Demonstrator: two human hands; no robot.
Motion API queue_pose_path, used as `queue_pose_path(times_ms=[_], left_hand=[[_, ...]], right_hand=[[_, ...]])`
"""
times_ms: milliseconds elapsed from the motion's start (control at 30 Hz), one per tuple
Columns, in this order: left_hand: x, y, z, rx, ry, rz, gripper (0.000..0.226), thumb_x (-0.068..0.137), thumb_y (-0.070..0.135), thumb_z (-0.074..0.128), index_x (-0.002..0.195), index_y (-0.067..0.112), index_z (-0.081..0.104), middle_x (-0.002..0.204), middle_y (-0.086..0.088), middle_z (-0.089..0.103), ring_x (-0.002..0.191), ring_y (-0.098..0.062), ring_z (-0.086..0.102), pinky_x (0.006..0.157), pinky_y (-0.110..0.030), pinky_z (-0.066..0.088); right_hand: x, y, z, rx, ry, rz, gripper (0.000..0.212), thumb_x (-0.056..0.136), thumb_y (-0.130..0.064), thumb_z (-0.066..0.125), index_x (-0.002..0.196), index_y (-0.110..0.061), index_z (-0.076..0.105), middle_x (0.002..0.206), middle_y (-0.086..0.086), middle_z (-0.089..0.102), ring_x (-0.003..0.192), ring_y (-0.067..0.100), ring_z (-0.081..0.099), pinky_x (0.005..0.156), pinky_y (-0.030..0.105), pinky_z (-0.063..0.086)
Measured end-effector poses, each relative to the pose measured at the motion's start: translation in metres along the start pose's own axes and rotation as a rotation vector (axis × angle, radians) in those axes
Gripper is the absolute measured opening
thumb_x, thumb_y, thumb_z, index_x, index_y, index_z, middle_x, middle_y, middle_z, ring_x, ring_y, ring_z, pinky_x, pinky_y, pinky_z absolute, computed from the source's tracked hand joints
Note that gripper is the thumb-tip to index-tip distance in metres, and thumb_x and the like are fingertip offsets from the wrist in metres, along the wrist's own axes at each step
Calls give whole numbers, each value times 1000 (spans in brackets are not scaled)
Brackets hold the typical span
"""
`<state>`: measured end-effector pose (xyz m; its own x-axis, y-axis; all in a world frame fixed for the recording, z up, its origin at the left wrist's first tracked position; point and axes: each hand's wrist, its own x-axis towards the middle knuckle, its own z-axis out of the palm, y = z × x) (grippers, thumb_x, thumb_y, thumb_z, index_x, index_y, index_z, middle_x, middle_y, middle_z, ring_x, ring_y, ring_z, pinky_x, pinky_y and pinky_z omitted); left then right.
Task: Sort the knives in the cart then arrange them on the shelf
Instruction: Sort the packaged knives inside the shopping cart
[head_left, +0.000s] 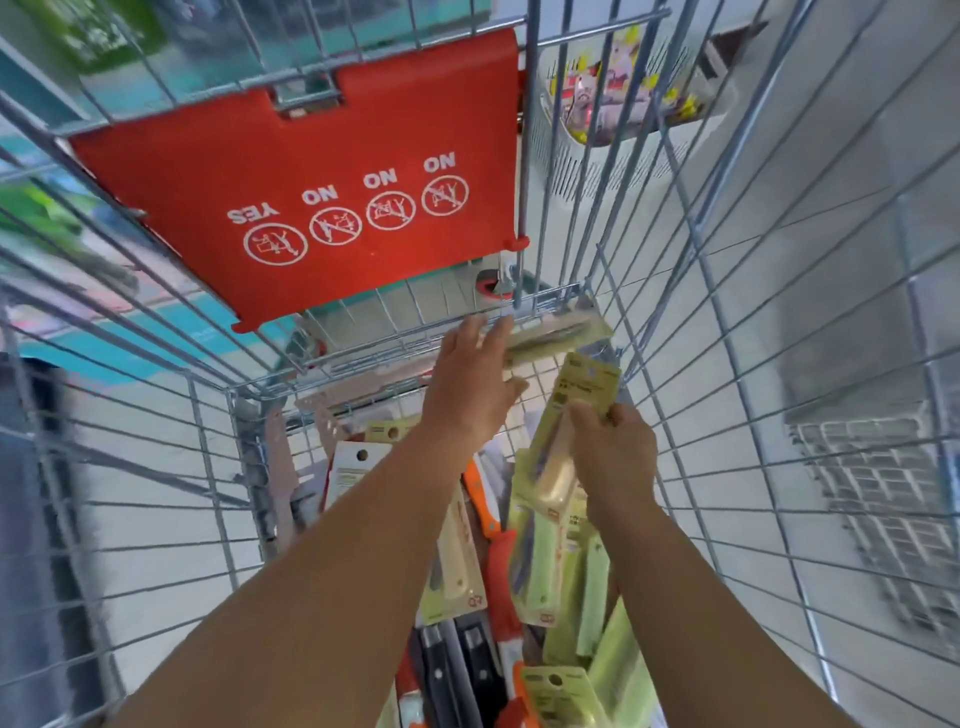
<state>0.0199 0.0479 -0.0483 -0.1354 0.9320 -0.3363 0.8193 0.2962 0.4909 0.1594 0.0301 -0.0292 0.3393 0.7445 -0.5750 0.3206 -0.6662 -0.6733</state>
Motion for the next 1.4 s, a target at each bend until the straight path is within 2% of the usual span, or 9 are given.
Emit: queue_pose_path(times_ms=[200,400,500,600,733,900,1133,1333,1400], left_hand=[[-29,-9,2,-167,51,268,43,89,41,50,119,12,63,112,-9,62,102,-28,59,91,-39,48],[-41,-18,11,158,137,259,66,74,5,69,136,19,50,139,-13,47,125,-37,45,104,-49,39],[-34,-19,18,450,-117,267,70,89,8,49,151,21,20,159,-7,9,146,-29,11,114,-50,18],[-29,-20,18,613,-331,216,69,94,9,40,153,17,5,159,-1,-15,147,-24,-13,115,-51,7],[-43,-13,18,458,-299,165,59,100,22,37,153,17,10,160,-2,-11,147,-23,-11,118,-48,7],[-103,9,22,248,-283,144,62,100,37,38,152,17,11,160,-8,6,147,-26,4,120,-39,8],[-156,16,56,337,-395,90,79,95,51,42,152,18,-1,159,-18,2,146,-33,-8,118,-47,4],[-160,24,70,386,-356,11,84,94,55,40,152,12,-5,158,-19,-1,146,-36,-9,118,-49,2],[-159,26,72,360,-315,-13,76,97,45,39,152,14,-3,158,-18,4,146,-35,-6,118,-48,4]], right_hand=[[6,-11,18,290,-34,89,7,86,-18,62,82,-24,65,83,4,70,71,22,64,63,35,54],[29,-34,47,460,-25,208,15,88,-15,60,103,-16,65,88,4,68,76,20,64,63,29,52],[35,-33,53,329,-122,162,43,89,-8,51,132,-13,50,96,4,58,73,17,53,60,26,44],[30,-25,44,94,-235,35,39,91,-6,46,131,-4,47,111,9,52,89,20,48,81,34,45],[9,-9,20,-84,-271,-79,47,93,-10,43,140,-15,42,138,2,47,107,18,49,93,34,45],[-27,34,-16,-358,-206,-283,50,94,-10,47,143,-17,40,144,1,45,130,20,44,105,30,36],[-74,95,-42,-672,-140,-79,81,89,-5,48,150,-36,7,159,-2,-1,145,25,-1,119,41,12],[-91,112,-53,-713,-40,-170,75,86,-7,52,150,-25,17,158,0,12,145,22,11,119,40,15],[-96,114,-59,-698,62,-25,75,86,-8,52,149,-27,17,158,1,9,145,26,8,117,43,14]])
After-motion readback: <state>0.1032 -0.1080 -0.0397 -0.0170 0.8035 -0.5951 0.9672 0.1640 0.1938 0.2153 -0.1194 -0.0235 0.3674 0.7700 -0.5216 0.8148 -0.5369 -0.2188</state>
